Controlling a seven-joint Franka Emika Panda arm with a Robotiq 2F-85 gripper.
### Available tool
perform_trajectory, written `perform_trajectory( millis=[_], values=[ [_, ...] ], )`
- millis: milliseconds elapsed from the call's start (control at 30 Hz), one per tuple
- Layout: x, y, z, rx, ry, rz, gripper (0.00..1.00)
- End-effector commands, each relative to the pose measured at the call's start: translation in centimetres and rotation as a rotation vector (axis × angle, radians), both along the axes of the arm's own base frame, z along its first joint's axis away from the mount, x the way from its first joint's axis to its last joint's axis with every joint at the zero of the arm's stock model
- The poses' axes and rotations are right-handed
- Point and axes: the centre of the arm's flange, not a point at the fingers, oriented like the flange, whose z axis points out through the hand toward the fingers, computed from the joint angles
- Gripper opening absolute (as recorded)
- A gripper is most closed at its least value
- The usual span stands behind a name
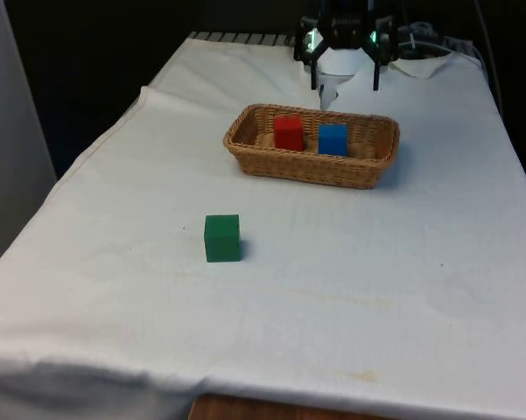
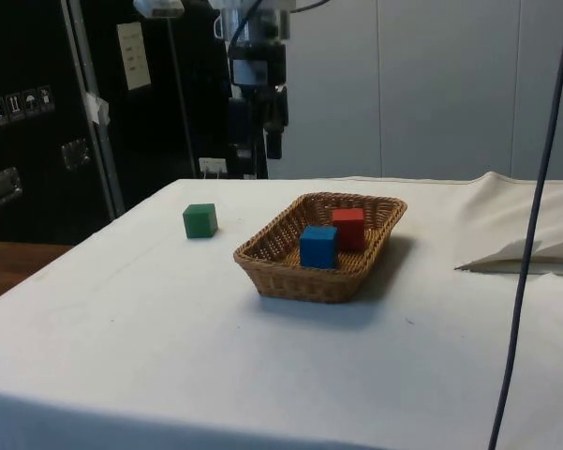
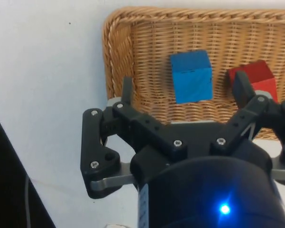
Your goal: Pick up exactly two blocks and place them into the basket.
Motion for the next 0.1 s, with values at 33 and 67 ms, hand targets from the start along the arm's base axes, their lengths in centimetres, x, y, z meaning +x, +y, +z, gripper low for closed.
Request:
perform_trajectory(
  millis=[33, 67],
  values=[
    [0.07, -0.10, -0.03, -0.006, 0.005, -0.014, 1.00],
    [0.04, -0.10, -0.03, -0.005, 0.005, -0.014, 1.00]
  ],
)
